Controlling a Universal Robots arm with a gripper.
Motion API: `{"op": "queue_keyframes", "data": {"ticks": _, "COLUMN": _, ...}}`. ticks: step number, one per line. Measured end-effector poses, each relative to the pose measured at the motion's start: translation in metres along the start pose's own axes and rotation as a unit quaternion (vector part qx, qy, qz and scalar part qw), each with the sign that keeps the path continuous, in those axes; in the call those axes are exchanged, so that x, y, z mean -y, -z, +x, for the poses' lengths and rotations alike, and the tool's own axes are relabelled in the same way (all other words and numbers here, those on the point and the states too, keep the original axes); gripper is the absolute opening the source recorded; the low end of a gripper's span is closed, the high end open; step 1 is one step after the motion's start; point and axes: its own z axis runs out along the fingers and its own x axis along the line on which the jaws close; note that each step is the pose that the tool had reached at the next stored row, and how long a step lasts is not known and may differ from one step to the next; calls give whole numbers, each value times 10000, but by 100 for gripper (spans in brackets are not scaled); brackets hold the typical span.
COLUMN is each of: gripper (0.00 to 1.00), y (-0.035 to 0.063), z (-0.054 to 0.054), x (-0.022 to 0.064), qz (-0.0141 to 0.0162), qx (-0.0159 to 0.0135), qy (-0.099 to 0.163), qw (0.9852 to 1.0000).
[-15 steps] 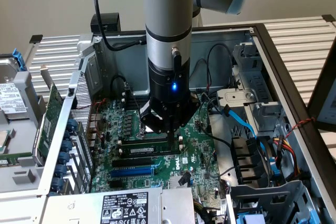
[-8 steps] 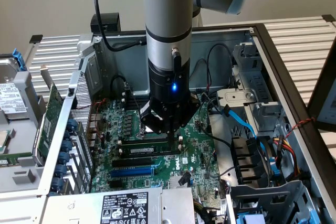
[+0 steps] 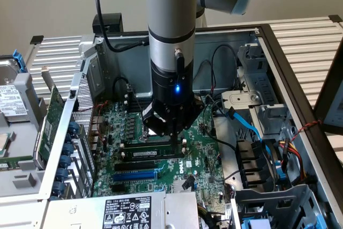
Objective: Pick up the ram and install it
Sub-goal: 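Press down the ram until it locks into place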
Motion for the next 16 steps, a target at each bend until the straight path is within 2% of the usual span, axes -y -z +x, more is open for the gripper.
{"op": "queue_keyframes", "data": {"ticks": 4, "gripper": 11, "y": 114, "z": 24, "x": -4, "qz": 0, "qx": 0, "qy": 1, "qw": 10000}}
{"op": "queue_keyframes", "data": {"ticks": 16, "gripper": 11, "y": 262, "z": 234, "x": -34, "qz": 0, "qx": 0, "qy": 1, "qw": 10000}}
